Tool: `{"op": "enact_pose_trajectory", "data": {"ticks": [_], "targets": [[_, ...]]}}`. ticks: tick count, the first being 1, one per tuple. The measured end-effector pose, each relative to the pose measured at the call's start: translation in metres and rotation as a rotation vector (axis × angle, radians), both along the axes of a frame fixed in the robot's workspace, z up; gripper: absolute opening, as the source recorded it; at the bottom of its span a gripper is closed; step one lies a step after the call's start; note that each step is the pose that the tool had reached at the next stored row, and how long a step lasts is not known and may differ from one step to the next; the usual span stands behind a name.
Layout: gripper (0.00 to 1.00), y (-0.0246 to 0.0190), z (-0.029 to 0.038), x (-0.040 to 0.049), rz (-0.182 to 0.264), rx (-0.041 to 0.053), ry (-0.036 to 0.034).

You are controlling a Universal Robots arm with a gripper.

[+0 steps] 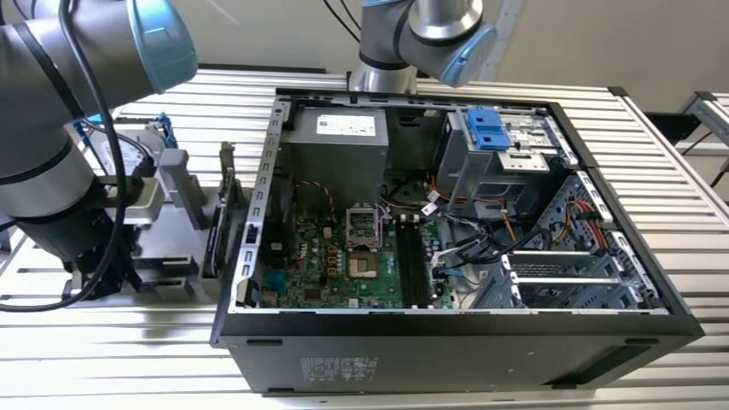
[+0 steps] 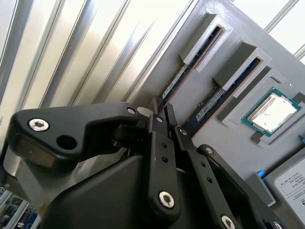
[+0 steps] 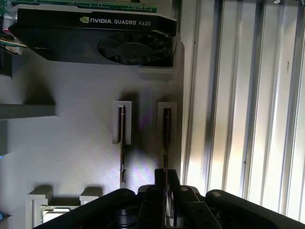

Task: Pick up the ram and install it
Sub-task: 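Pick up the ram and move it above insertion slot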

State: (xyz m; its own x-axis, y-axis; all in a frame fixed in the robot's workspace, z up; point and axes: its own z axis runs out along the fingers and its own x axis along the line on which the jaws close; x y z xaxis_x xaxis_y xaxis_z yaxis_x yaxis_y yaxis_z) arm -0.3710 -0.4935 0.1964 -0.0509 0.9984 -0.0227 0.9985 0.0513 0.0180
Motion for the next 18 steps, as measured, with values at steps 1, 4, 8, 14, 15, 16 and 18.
{"op": "enact_pose_trajectory", "data": {"ticks": [1, 4, 8, 14, 15, 16, 18], "targets": [[0.0, 0.0, 0.0, 0.0, 0.0, -0.0001, 0.0], [0.0, 0.0, 0.0001, 0.0, 0.0, -0.0002, 0.0002], [0.0, 0.0, 0.0005, 0.0, 0.0, -0.0001, 0.0], [0.0, -0.0001, 0.0028, 0.0, 0.0, -0.0002, 0.0002], [0.0, 0.0, 0.0036, 0.0, 0.0, -0.0001, 0.0001], [0.0, 0.0, 0.0045, 0.0, 0.0, -0.0002, 0.0002], [0.0, 0.0, 0.006, 0.0, 0.0, -0.0001, 0.0]]}}
